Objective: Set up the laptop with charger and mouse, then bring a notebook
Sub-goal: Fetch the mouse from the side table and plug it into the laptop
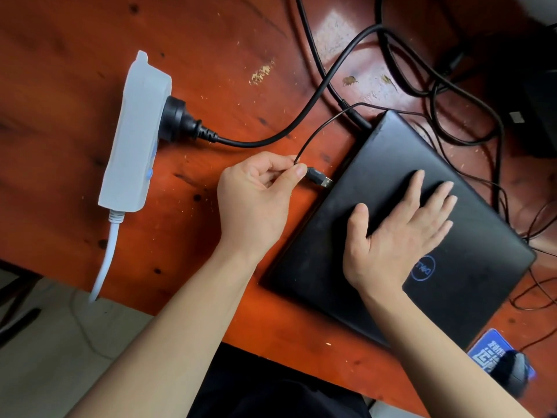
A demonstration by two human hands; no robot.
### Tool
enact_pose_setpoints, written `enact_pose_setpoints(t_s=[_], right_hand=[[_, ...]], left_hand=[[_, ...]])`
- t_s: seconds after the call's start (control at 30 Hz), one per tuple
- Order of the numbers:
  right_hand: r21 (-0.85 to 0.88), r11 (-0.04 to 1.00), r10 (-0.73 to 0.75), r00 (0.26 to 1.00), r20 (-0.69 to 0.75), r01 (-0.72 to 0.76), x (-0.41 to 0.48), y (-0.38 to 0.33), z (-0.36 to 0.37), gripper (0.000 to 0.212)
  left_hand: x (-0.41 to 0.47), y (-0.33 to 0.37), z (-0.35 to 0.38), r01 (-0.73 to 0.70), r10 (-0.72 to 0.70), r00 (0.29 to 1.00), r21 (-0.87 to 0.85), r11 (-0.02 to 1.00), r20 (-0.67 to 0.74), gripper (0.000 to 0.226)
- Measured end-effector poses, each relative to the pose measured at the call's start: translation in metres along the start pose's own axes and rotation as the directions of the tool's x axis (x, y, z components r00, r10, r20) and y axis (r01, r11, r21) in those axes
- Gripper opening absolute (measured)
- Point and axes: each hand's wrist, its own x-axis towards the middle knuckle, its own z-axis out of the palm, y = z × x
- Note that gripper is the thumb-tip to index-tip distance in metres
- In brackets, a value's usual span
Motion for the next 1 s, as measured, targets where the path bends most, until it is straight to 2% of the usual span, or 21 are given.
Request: enact_pose_setpoints(t_s=[0.1,0.2,0.33,0.57,0.73,0.87,1.0], right_hand=[[-0.001,1.000,-0.003,1.000,-0.002,0.003,0.000,0.001,0.000,0.086],[0.001,1.000,-0.009,1.000,-0.003,0.009,-0.001,0.002,0.001,0.086],[0.007,1.000,-0.004,1.000,-0.005,0.004,-0.001,0.003,0.001,0.086],[-0.006,1.000,0.011,1.000,0.004,-0.011,-0.001,0.002,0.001,0.087],[-0.012,1.000,0.020,1.000,0.013,-0.020,-0.001,0.001,0.002,0.088],[-0.013,1.000,0.024,1.000,0.016,-0.023,-0.001,0.000,0.001,0.088],[-0.012,1.000,0.025,1.000,0.019,-0.025,-0.001,0.001,0.001,0.089]], left_hand=[[-0.001,0.000,-0.001,0.011,-0.011,1.000,0.011,1.000,0.001,0.002],[0.006,0.006,-0.006,0.074,-0.075,0.995,0.020,0.997,0.062,0.002],[0.017,0.015,-0.011,0.074,-0.087,0.985,0.092,0.993,0.147,0.001],[0.008,0.013,-0.008,0.016,-0.031,0.995,0.147,0.989,0.094,0.001],[0.008,0.011,-0.005,0.025,-0.033,0.999,0.170,0.985,0.040,0.005],[0.008,0.011,-0.009,0.051,-0.061,0.996,0.147,0.988,0.065,0.002],[0.006,0.008,-0.007,-0.032,0.016,0.997,0.204,0.978,0.079,0.002]])
